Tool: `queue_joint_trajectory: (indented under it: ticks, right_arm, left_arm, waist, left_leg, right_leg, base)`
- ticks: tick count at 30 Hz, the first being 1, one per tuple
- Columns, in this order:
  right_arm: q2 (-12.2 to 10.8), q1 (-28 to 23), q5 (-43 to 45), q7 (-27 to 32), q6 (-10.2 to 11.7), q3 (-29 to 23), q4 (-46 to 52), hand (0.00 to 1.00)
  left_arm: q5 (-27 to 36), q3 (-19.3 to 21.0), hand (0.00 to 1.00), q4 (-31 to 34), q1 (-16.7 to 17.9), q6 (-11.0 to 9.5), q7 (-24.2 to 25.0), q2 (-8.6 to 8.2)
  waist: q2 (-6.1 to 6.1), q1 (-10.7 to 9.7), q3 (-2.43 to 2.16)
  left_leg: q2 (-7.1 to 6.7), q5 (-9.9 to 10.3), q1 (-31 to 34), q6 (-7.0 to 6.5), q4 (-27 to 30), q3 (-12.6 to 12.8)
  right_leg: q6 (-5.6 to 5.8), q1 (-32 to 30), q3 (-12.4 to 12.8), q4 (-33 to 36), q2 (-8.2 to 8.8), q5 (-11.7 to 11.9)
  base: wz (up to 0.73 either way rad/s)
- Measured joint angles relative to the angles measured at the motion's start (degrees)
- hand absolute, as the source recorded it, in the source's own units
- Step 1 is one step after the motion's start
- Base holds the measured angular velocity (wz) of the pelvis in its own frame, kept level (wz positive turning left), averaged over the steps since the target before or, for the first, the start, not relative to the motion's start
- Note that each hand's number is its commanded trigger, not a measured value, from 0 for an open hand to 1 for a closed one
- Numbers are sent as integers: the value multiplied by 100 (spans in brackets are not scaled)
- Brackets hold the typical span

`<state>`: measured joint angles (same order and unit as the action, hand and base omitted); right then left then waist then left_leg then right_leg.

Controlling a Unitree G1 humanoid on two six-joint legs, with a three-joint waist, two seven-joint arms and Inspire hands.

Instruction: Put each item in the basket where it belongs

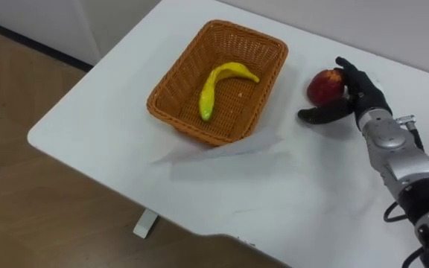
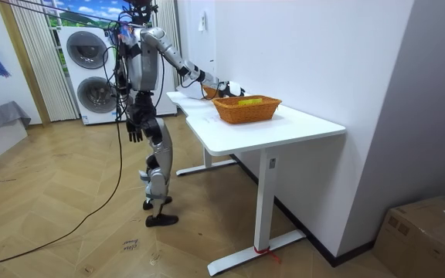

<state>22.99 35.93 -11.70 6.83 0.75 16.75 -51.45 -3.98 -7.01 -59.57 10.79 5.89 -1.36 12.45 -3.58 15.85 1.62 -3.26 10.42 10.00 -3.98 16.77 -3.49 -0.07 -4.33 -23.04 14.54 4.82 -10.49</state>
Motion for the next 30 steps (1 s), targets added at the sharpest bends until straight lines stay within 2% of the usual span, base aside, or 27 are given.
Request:
queue_joint_trajectory:
  ticks: [3,4,5,6,14,30]
  right_arm:
    - [0,0,-69,7,6,0,0,0]
    - [0,0,-101,8,11,0,0,18]
    - [0,0,-103,7,11,1,0,95]
    - [0,0,-103,6,11,1,0,100]
    - [164,2,-106,53,88,-2,4,100]
    - [63,0,-128,-127,72,19,11,100]
  left_arm:
    - [1,-1,0,0,0,1,-69,0]
    - [1,0,0,0,0,1,-77,0]
    - [1,2,0,-1,0,1,-77,0]
    - [1,2,0,-1,0,1,-78,1]
    - [0,7,0,-3,0,1,-78,0]
    - [-4,14,0,-4,-3,6,-19,13]
  waist:
    - [1,8,-1]
    - [0,9,-1]
    - [-1,13,-2]
    - [-1,14,-2]
    - [-1,32,-2]
    - [-28,118,-19]
  left_leg:
    - [1,0,0,0,0,0]
    - [1,0,-1,0,1,0]
    - [1,0,-3,0,5,1]
    - [1,0,-3,0,9,1]
    - [12,1,-1,1,50,11]
    - [18,0,-1,5,53,11]
  right_leg:
    - [-1,0,-10,1,0,0]
    - [-1,0,-13,1,0,1]
    - [-1,0,-13,2,1,1]
    - [-1,0,-13,2,2,1]
    - [-8,1,1,2,2,5]
    - [-11,7,-49,9,2,7]
  base:
    - [0]
    - [0]
    - [0]
    - [0]
    - [0]
    - [0]
